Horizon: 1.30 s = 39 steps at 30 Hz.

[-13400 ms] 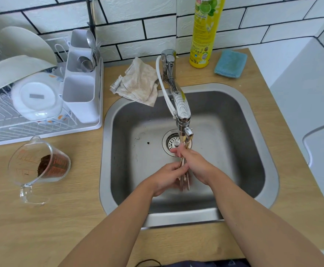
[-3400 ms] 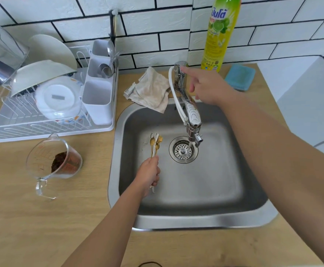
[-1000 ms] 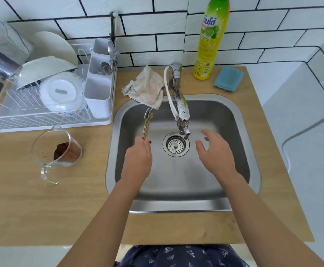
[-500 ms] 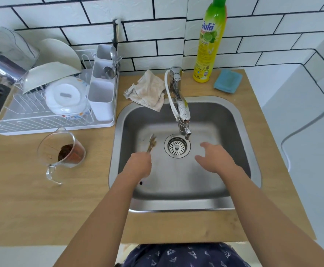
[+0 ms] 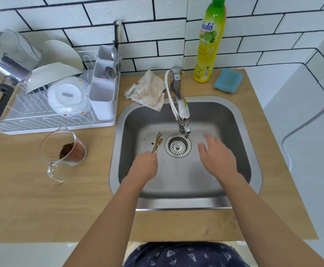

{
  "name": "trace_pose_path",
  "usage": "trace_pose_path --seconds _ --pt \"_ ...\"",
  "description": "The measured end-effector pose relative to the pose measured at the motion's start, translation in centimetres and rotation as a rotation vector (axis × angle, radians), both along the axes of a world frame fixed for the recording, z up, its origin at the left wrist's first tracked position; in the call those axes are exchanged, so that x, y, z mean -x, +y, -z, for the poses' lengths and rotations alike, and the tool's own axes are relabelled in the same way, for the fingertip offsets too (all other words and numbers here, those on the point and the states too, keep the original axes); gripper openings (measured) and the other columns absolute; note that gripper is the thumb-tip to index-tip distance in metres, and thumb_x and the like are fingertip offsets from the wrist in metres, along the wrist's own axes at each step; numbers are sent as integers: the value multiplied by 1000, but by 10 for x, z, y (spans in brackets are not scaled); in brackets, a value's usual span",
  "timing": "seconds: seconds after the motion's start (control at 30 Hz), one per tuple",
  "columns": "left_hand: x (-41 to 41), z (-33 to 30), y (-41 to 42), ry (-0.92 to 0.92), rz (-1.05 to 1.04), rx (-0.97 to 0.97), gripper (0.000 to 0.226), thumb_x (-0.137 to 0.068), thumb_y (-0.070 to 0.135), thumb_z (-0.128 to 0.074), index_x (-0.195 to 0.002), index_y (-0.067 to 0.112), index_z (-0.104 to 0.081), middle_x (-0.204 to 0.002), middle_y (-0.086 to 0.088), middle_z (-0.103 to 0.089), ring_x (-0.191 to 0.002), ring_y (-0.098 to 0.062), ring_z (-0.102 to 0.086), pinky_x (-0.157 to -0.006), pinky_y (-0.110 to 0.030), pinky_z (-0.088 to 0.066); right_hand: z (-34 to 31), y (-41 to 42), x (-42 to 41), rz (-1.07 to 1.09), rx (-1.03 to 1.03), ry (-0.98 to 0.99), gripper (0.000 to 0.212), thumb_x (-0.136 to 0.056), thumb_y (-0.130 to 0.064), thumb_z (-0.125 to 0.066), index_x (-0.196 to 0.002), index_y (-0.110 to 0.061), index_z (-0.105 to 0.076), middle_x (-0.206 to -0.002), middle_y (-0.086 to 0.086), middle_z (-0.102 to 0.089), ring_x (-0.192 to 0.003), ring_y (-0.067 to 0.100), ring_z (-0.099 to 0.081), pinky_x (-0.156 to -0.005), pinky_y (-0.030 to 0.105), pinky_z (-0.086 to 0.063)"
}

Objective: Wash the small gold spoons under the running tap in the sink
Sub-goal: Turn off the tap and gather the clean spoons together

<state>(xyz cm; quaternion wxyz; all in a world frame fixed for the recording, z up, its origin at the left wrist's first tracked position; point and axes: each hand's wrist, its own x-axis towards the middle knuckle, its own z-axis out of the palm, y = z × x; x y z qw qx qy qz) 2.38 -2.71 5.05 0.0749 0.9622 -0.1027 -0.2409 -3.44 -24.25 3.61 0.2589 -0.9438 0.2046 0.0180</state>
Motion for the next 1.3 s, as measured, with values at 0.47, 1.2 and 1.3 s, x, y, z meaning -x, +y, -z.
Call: trace_pose_path --seconds 0.47,1.2,1.3 --pt "0 14 9 -307 -304 466 32 -107 35 -31 -77 28 -39 -65 -3 -53 -55 -26 -50 -48 -35 -31 0 -4 -10 -38 96 -343 40 -101 -23 -57 -139 -9 -56 -145 12 -54 -126 34 -56 -96 47 -49" --pt "3 7 -1 738 -632 936 35 -102 44 -37 -77 19 -42 -58 3 -30 -42 -11 -20 -38 -19 -21 11 31 -11 170 -1002 355 58 -74 -73 -70 -99 -21 -77 -105 -13 -78 -75 10 -58 -65 24 -38" --pt "10 5 -9 1033 -664 1031 37 -100 43 -37 -72 19 -45 -56 4 -25 -39 -9 -16 -35 -17 -16 19 44 -12 168 -1295 332 35 -81 -56 -78 -92 -22 -80 -87 -8 -73 -66 7 -48 -54 20 -31"
